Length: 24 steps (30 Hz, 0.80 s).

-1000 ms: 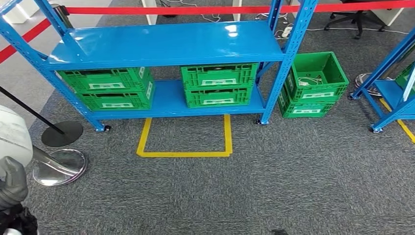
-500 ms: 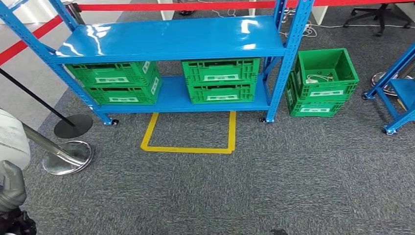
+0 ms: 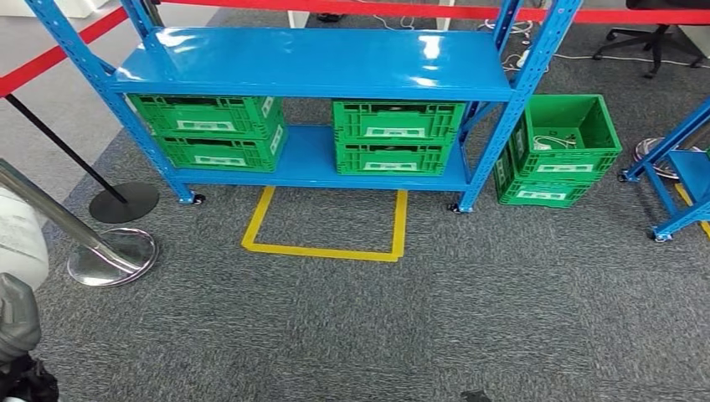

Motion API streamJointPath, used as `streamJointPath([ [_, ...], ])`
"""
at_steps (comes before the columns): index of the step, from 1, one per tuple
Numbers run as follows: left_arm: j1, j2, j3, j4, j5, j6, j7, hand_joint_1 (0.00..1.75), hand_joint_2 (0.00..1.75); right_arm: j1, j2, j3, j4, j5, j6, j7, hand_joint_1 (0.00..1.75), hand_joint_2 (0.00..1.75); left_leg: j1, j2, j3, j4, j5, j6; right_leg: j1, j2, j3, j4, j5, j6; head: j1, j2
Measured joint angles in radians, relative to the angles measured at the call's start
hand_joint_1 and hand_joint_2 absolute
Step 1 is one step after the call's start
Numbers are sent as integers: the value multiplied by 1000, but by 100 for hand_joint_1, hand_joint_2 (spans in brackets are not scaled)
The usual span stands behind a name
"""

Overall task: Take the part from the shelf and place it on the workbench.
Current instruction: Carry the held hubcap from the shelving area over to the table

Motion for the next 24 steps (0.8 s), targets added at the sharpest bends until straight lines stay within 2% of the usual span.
streamJointPath([
  [1,0,0,0,0,0,0,0,175,175,1,-1,1,0,1,0,0,0,175,-1,-6,0,0,1,1,0,1,-15,34,-7,1,0,0],
  [2,0,0,0,0,0,1,0,175,175,1,-2,2,0,2,1,0,0,175,-1,-15,0,0,1,1,0,2,-12,32,5,2,0,0],
  [3,1,0,0,0,0,1,0,175,175,2,-2,3,0,3,2,-1,0,175,-1,-24,1,1,2,1,0,5,9,-8,35,1,0,0],
  [4,1,0,0,0,-1,1,0,175,175,2,-3,4,0,3,3,-1,0,175,-1,-35,1,1,3,0,-1,16,43,-77,72,0,0,0],
  [6,-1,0,0,0,-1,2,0,175,175,2,-3,4,0,4,6,-2,0,175,-2,-55,-2,5,6,-6,-5,61,104,-199,111,-8,0,0],
  [7,-1,0,0,0,-1,2,0,175,175,1,-4,5,0,4,7,-2,0,175,-1,-64,-6,6,9,-11,-6,76,120,-229,116,-12,0,0],
  [8,-1,0,0,0,-1,2,0,175,175,1,-4,6,0,4,8,-3,0,175,0,-73,-11,6,13,-17,-6,82,126,-238,113,-17,-1,0],
  [10,1,0,0,0,-2,2,0,175,175,1,-3,9,0,4,9,-4,0,175,3,-91,-18,4,20,-28,-6,60,130,-244,121,-29,0,0],
  [11,1,0,0,0,-2,2,0,175,175,1,-3,10,0,4,9,-4,0,175,2,-85,-23,12,14,-34,-8,49,131,-248,125,-35,-3,0],
  [12,1,0,0,0,-2,3,0,175,175,1,-3,10,0,4,9,-5,0,175,1,-68,-37,38,-3,-41,-12,36,133,-253,128,-40,-7,0],
  [14,-1,0,-1,0,-2,4,0,175,175,1,-3,10,0,4,9,-7,0,175,5,-18,-92,151,-65,-56,-14,10,133,-257,131,-44,-15,0],
  [15,-2,0,-1,0,-2,4,0,175,175,2,-3,10,0,4,9,-7,0,175,10,-4,-126,220,-93,-63,-15,-4,132,-257,131,-45,-16,0],
  [16,-1,0,-1,0,-1,4,0,175,175,3,-3,10,0,4,9,-7,0,175,15,3,-150,268,-105,-68,-16,-18,132,-257,130,-45,-16,0],
  [17,0,-1,-1,0,-1,4,0,175,175,4,-3,10,0,4,9,-7,0,175,21,6,-157,282,-100,-73,-17,-32,132,-257,129,-44,-16,0],
  [18,0,0,-1,0,-1,4,0,175,175,4,-3,10,0,4,9,-7,0,175,26,11,-142,255,-76,-78,-20,-44,133,-257,128,-42,-16,0],
  [19,0,0,-1,0,-1,4,0,175,175,3,-3,10,0,4,9,-7,0,175,30,23,-110,195,-41,-83,-22,-56,135,-257,126,-37,-16,0],
  [20,0,-1,-1,0,-2,4,0,175,175,2,-4,10,0,4,9,-7,0,175,33,50,-70,123,-11,-88,-23,-65,138,-256,124,-31,-18,0],
  [21,-2,-1,-2,0,-2,5,0,175,175,1,-6,11,-1,4,10,-8,0,175,34,72,-36,60,9,-87,-22,-73,140,-255,120,-24,-20,0],
  [22,-2,-1,-2,0,-2,5,0,175,175,1,-7,11,-1,4,11,-8,0,175,33,88,-15,21,16,-82,-19,-80,143,-256,117,-16,-20,0],
  [23,-2,-1,-2,0,-1,6,0,175,175,1,-8,11,-2,5,12,-8,0,175,30,94,-7,4,15,-74,-16,-88,146,-258,114,-9,-20,0],
  [24,-1,-1,-2,0,-1,6,0,175,175,0,-8,11,-2,5,13,-9,0,175,27,81,-9,1,14,-62,-15,-98,151,-262,114,-2,-18,0],
])
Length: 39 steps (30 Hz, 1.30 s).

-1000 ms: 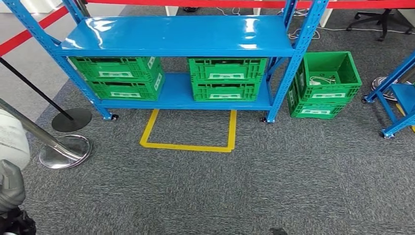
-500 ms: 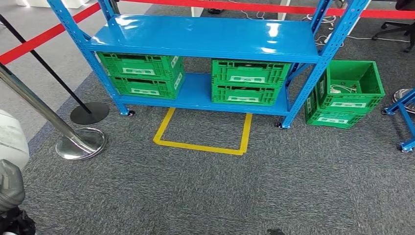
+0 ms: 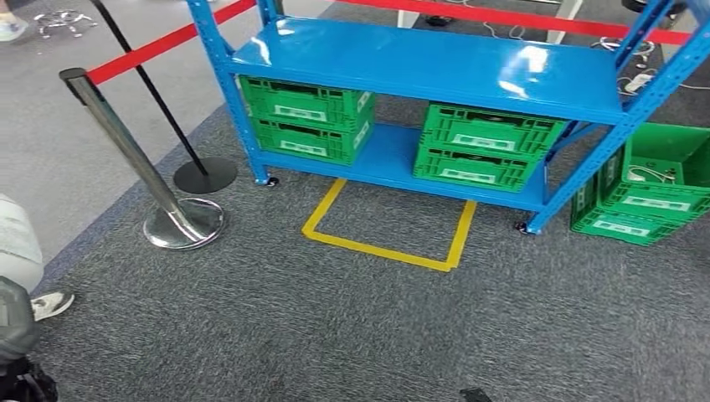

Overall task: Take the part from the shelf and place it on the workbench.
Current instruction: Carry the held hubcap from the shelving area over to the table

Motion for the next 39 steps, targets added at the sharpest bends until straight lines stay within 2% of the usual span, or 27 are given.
streamJointPath([
  [1,2,0,0,0,0,1,0,175,175,-1,0,0,0,0,1,0,0,175,0,-12,-2,-2,2,11,-2,-4,4,-4,-1,7,3,0],
  [3,5,0,1,0,0,2,0,175,175,-1,0,1,0,1,2,-1,0,175,0,-34,-2,-5,5,29,-7,25,-3,22,-24,16,6,0],
  [5,9,-2,1,0,0,2,0,175,175,-1,0,1,0,1,3,-2,0,175,-3,-54,-2,-6,6,42,-5,77,-54,135,-86,13,11,0],
  [7,17,-5,1,0,0,2,0,175,175,-4,0,2,0,2,3,-3,0,175,-9,-78,-1,-6,5,49,1,96,-121,269,-136,6,12,0],
  [8,22,-6,1,0,0,2,0,175,175,-4,0,2,0,2,4,-2,0,175,-12,-92,0,-6,5,51,4,98,-137,296,-135,2,12,0],
  [9,26,-7,1,0,0,2,0,175,175,-4,0,2,0,3,4,0,0,175,-14,-106,2,-5,5,51,7,101,-135,281,-113,-3,12,0],
  [10,29,-7,1,-1,0,2,0,175,175,-1,0,3,0,5,5,2,0,175,-15,-122,4,-5,4,51,8,109,-114,228,-75,-8,12,0],
  [12,34,-10,2,-2,0,2,0,175,175,6,0,4,0,7,5,5,0,175,-16,-151,5,-2,4,48,6,151,-58,89,-8,-18,12,0],
  [14,38,-12,2,-4,0,2,0,175,175,10,1,5,0,9,5,7,0,175,-16,-173,-1,0,6,39,5,180,-26,18,11,-20,12,0],
  [16,47,-13,3,-8,0,1,0,175,175,9,2,7,0,11,6,7,0,175,-13,-193,-9,-2,12,26,7,167,-21,12,11,-24,11,0],
  [17,53,-13,4,-11,0,-1,0,175,175,9,3,8,0,13,7,7,0,175,-13,-187,-12,1,11,21,6,156,-19,9,14,-29,11,0],
  [19,62,-14,11,-19,2,-8,0,175,175,8,6,8,0,16,8,7,0,175,-15,-141,-38,53,-24,11,2,132,-15,0,20,-39,5,0],
  [21,65,-15,20,-25,5,-17,0,175,175,11,8,9,0,19,8,7,0,175,-14,-90,-98,177,-89,1,2,106,-14,-2,19,-43,-1,0],
  [22,67,-15,23,-26,6,-21,0,175,175,12,9,9,0,19,8,7,0,175,-11,-81,-129,239,-113,-3,3,91,-15,-2,18,-44,-1,0],
  [23,70,-15,26,-26,8,-26,0,175,175,13,9,9,-1,20,8,7,0,175,-8,-77,-147,274,-119,-7,3,77,-14,-2,17,-44,-2,0],
  [24,71,-16,29,-26,9,-31,0,175,175,13,9,9,-1,21,8,7,0,175,-5,-74,-145,271,-106,-10,2,63,-13,-2,16,-42,-1,0],
  [25,73,-16,31,-27,9,-34,0,175,175,12,9,10,-1,21,8,7,0,175,-2,-68,-122,229,-77,-12,2,50,-11,-2,13,-40,-2,0],
  [27,73,-16,34,-30,9,-36,0,175,175,9,9,11,-1,21,8,7,0,175,-1,-25,-44,91,-18,-13,5,30,-3,-1,6,-31,-3,0],
  [29,73,-17,36,-33,9,-37,0,175,175,7,8,13,-1,22,8,7,0,175,-4,7,0,10,0,-1,12,15,2,-1,-2,-20,0,0],
  [30,74,-18,38,-34,9,-37,0,175,175,6,8,14,-2,23,8,7,0,175,-7,6,4,1,-4,8,15,6,7,-4,-5,-14,1,0],
  [31,75,-18,41,-34,9,-37,0,175,175,5,8,15,-2,23,8,7,0,175,-7,-8,3,0,-3,18,15,-4,13,-8,-6,-10,4,0],
  [32,77,-20,44,-35,9,-37,0,175,175,4,9,16,-2,23,7,7,0,175,-6,-19,3,-1,-2,26,13,-2,18,-9,-10,-4,5,0],
  [33,78,-21,47,-37,9,-37,0,175,175,3,9,16,-2,24,7,7,0,175,-5,-30,3,-3,0,34,11,15,16,4,-21,1,7,0],
  [35,78,-23,49,-40,9,-37,0,175,175,2,9,17,-2,23,8,5,0,175,-4,-51,4,-5,3,47,9,69,-28,98,-73,6,11,0],
  [37,77,-25,49,-41,9,-37,0,175,175,-2,9,17,-2,23,8,2,0,175,-9,-73,4,-4,2,55,11,96,-100,244,-133,3,12,0],
  [38,78,-26,49,-41,9,-37,0,175,175,-3,9,18,-2,23,8,1,0,175,-11,-86,4,-4,2,56,13,98,-125,289,-141,1,13,0],
  [39,78,-26,50,-41,9,-38,0,175,175,-4,9,18,-2,23,8,2,0,175,-13,-100,5,-4,2,57,14,100,-133,296,-128,-3,13,0],
])
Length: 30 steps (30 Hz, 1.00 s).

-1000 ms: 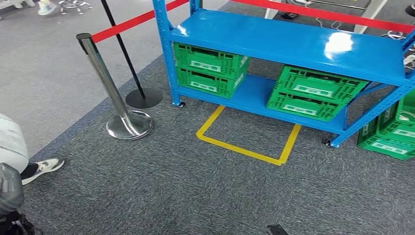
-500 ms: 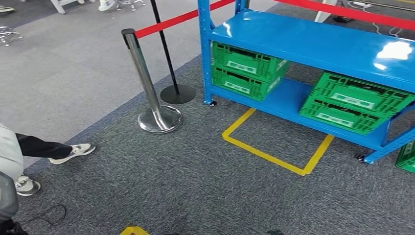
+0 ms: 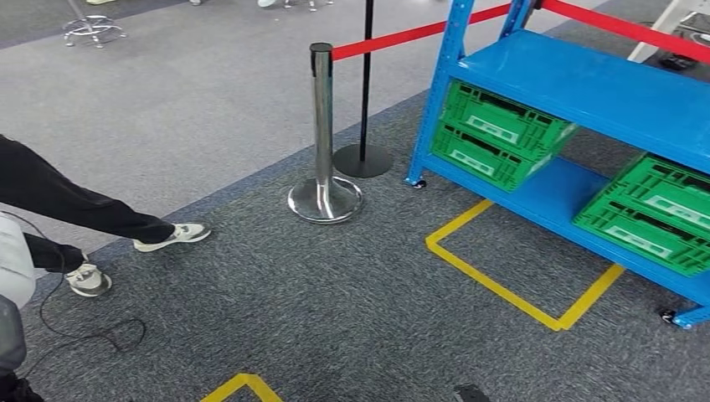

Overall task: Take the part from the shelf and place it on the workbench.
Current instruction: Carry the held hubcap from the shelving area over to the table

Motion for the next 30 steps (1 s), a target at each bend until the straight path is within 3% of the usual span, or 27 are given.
streamJointPath([
  [2,0,-1,0,0,0,-1,0,175,175,5,0,0,0,1,0,2,0,175,-1,-31,4,0,0,0,1,17,37,-104,75,-9,0,0],
  [4,0,-2,1,0,0,-2,0,175,175,10,0,0,0,2,0,3,0,175,-3,-58,3,3,0,-4,-2,68,91,-237,134,-16,0,0],
  [6,0,-2,2,0,0,-2,0,175,175,10,1,2,0,3,0,4,0,175,-1,-79,-5,3,5,-15,-2,96,112,-286,142,-21,-1,0],
  [8,3,-3,2,-1,0,-2,0,175,175,9,2,4,0,4,0,4,0,175,4,-92,-13,1,11,-28,-1,74,117,-293,148,-30,-1,0],
  [10,3,-3,2,-1,0,-2,0,175,175,10,3,6,0,4,0,5,0,175,2,-53,-31,33,-10,-38,-3,48,121,-303,155,-42,-4,0],
  [12,0,-3,2,-1,1,-3,0,175,175,12,4,6,0,3,1,4,0,175,0,5,-85,143,-72,-47,-4,20,123,-308,157,-48,-7,0],
  [14,-5,-3,2,1,11,-14,0,175,175,15,4,6,0,0,4,5,0,175,4,22,-145,264,-118,-55,-4,-10,123,-308,155,-49,-7,0],
  [15,-10,-3,2,2,17,-21,0,175,175,15,3,6,0,-2,5,6,0,175,8,25,-156,285,-115,-59,-4,-25,123,-308,153,-48,-7,0],
  [16,-16,-3,2,5,22,-27,0,175,175,13,3,5,0,-5,7,6,0,175,11,28,-144,264,-94,-62,-5,-38,124,-308,152,-46,-6,0],
  [17,-23,-3,2,7,24,-30,0,175,175,10,3,5,0,-6,8,7,0,175,14,37,-113,207,-62,-64,-5,-50,126,-308,150,-44,-6,0],
  [19,-35,-3,2,10,25,-33,0,175,175,6,3,5,0,-7,10,8,0,175,15,81,-36,70,-11,-65,-2,-68,130,-305,143,-33,-7,0],
  [21,-42,-3,2,12,26,-34,0,175,175,4,2,4,0,-8,12,10,0,175,10,102,-1,5,-2,-53,4,-82,134,-305,135,-21,-5,0],
  [23,-45,-3,3,13,26,-34,0,175,175,3,2,4,-1,-8,12,11,0,175,7,81,-1,2,-5,-35,1,-95,142,-313,131,-10,-2,0],
  [25,-46,-3,4,13,26,-35,0,175,175,2,3,4,-1,-8,14,11,0,175,9,62,0,-2,-1,-22,-2,-72,136,-288,112,2,1,0],
  [26,-48,-3,5,13,26,-36,0,175,175,1,4,4,-1,-9,16,9,0,175,10,53,1,-4,0,-15,-3,-49,115,-242,88,6,3,0],
  [28,-51,-3,5,13,25,-39,0,175,175,-2,5,4,0,-11,19,2,0,175,7,35,1,-4,-1,-7,-1,-11,50,-98,25,5,7,0],
  [29,-51,-3,5,14,25,-41,0,175,175,-5,6,4,0,-12,20,-1,0,175,5,24,2,-4,-2,-5,0,-5,19,-38,5,2,8,0],
  [30,-51,-3,5,15,25,-42,0,175,175,-8,6,4,0,-12,21,-3,0,175,3,12,3,-4,-2,-3,1,-3,2,-10,4,-2,8,0],
])
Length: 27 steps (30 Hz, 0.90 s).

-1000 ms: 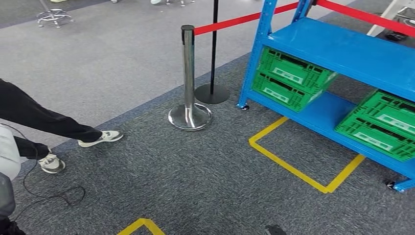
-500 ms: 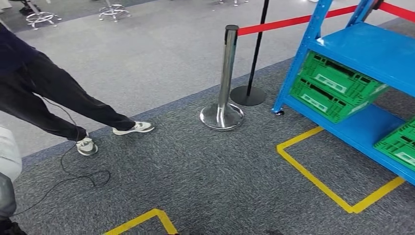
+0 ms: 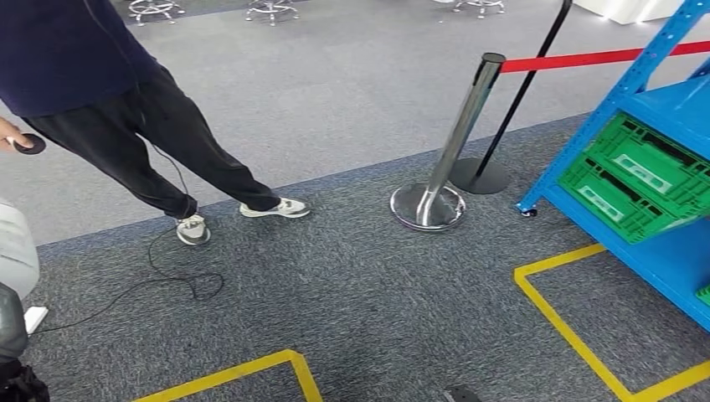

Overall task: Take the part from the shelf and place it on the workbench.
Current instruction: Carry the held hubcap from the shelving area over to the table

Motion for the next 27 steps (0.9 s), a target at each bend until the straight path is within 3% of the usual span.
streamJointPath([
  [1,-1,0,0,1,0,-1,1,175,175,-2,1,0,0,0,0,-1,0,175,-2,-15,2,0,0,1,1,3,2,-14,22,-4,0,0],
  [2,-1,0,0,2,0,-2,1,175,175,-2,1,0,0,0,0,-1,0,175,-2,-31,5,1,-1,1,1,9,22,-66,61,-8,0,0],
  [4,-4,0,0,3,1,-4,3,175,175,2,1,0,0,1,-1,-1,0,175,-3,-60,8,2,-2,-2,-2,49,78,-205,132,-15,-1,0],
  [6,-6,0,0,3,2,-5,3,175,175,5,2,0,1,1,-2,0,0,175,-1,-84,1,4,1,-12,-4,83,110,-276,148,-18,-1,0],
  [8,-7,0,0,3,2,-5,3,175,175,4,3,0,1,0,-2,1,0,175,3,-106,-8,2,8,-26,-2,75,118,-286,144,-23,-2,0],
  [9,-6,0,-1,4,2,-5,4,175,175,3,3,0,1,0,-2,2,0,175,4,-102,-11,3,7,-31,-2,64,120,-291,147,-29,-2,0],
  [11,-8,0,-2,4,2,-4,4,175,175,3,4,0,1,0,-3,4,0,175,0,-59,-35,48,-22,-40,-4,39,125,-301,153,-41,-6,0],
  [13,-11,0,-2,4,2,-4,4,175,175,10,4,0,1,1,-4,7,0,175,0,-6,-96,170,-84,-46,-3,12,126,-304,154,-48,-9,0],
  [15,-11,0,-2,6,2,-4,4,175,175,14,3,-1,1,0,-5,9,0,175,3,10,-149,274,-116,-52,-1,-16,126,-304,151,-51,-9,0],
  [16,-10,0,-2,7,3,-4,4,175,175,14,2,-1,1,0,-6,9,0,175,4,13,-152,278,-104,-54,-1,-29,127,-304,150,-50,-9,0],
  [18,-10,0,-2,9,3,-4,5,175,175,13,2,-1,1,1,-7,10,0,175,5,33,-98,178,-41,-55,-1,-52,132,-304,146,-47,-9,0],
  [19,-11,0,-2,9,3,-4,5,175,175,13,2,-1,1,1,-7,10,0,175,3,59,-60,106,-14,-56,2,-61,136,-303,142,-43,-10,0],
  [21,-12,0,-2,10,3,-4,5,175,175,14,1,-1,0,1,-8,11,0,175,-1,91,-12,16,8,-43,9,-77,138,-301,133,-33,-8,0],
  [22,-11,0,-2,10,3,-4,5,175,175,15,1,-1,0,1,-8,11,0,175,-4,92,-7,4,4,-35,13,-85,138,-301,129,-28,-7,0],
  [24,-7,0,-1,10,3,-4,5,175,175,13,0,-1,0,1,-8,11,0,175,-5,69,-8,2,2,-18,11,-102,148,-304,123,-20,-4,0],
  [25,-5,0,-1,10,3,-4,5,175,175,12,1,-1,0,2,-7,11,0,175,-4,59,-8,1,3,-12,9,-94,148,-297,115,-15,-3,0],
  [27,-4,0,0,10,2,-4,5,175,175,11,2,-1,0,2,-5,10,0,175,1,38,-6,-2,6,-1,5,-49,116,-222,72,-5,1,0],
])
